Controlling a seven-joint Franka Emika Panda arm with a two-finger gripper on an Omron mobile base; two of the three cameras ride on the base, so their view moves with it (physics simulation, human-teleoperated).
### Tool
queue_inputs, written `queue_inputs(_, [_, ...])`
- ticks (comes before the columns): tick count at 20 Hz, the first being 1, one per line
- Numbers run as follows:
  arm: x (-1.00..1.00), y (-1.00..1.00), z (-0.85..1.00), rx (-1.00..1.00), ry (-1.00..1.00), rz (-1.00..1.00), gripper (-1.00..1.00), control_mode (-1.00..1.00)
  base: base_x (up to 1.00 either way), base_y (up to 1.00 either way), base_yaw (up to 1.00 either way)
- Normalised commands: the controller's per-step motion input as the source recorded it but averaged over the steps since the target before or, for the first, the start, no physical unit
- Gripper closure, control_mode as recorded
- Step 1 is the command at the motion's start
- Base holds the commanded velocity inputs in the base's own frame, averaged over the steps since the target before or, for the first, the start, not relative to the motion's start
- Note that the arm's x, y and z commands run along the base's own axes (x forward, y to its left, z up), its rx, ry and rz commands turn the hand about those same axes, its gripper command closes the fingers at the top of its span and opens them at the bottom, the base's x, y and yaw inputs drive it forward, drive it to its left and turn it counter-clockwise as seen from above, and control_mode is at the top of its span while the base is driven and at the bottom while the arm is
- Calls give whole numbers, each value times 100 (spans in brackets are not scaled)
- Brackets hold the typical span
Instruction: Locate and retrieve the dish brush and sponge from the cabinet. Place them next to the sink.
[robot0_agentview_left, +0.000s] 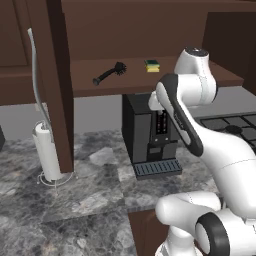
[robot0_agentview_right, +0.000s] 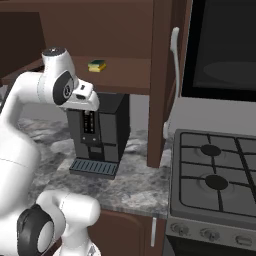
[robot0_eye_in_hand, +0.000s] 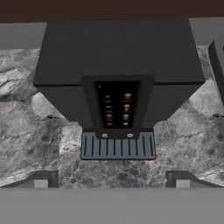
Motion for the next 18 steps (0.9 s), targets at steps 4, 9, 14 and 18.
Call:
queue_inputs(4, [-15,7,57,-2,-11,-9,-100,-100,0,0,0])
queue_inputs(9, [-3,8,56,-9,-8,-4,-100,-100,0,0,0])
queue_inputs(14, [-1,8,66,-8,-2,-3,-100,-100,0,0,0])
queue_inputs(18, [0,0,63,-1,-6,-1,-100,-100,0,0,0])
